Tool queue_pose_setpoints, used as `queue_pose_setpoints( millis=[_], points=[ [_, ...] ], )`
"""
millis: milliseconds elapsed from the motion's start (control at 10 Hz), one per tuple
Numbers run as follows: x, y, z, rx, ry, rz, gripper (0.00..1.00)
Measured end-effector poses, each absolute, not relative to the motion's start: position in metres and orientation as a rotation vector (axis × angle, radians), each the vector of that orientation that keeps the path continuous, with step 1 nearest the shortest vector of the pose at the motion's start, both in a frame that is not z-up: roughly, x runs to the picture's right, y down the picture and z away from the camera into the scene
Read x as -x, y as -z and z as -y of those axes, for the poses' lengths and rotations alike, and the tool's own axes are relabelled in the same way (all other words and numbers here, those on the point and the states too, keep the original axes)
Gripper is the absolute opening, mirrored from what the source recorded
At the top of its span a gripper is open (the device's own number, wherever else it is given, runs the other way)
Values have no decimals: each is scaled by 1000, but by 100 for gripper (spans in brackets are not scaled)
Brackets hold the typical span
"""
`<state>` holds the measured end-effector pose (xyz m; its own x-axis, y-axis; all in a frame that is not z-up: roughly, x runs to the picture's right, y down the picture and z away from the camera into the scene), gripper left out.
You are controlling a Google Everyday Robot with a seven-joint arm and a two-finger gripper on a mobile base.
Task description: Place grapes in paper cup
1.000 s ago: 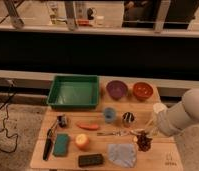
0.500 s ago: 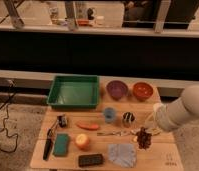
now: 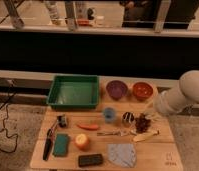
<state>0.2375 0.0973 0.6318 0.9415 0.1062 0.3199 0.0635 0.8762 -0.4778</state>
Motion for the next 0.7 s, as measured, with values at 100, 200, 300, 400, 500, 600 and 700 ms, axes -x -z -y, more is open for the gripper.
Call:
queue_pose_setpoints(
  millis=[100, 200, 300, 400, 500, 600, 700],
  points=[
    [-246, -633, -84, 492, -32, 334, 0],
    [-254, -630, -71, 477, -38, 322, 0],
    [-256, -629, -68, 475, -38, 318, 0],
    [-255, -630, -68, 475, -36, 319, 0],
    [-255, -630, -67, 475, -35, 320, 0],
    [-255, -630, -68, 475, -35, 319, 0],
    [-255, -630, -68, 475, -35, 319, 0]
  ],
)
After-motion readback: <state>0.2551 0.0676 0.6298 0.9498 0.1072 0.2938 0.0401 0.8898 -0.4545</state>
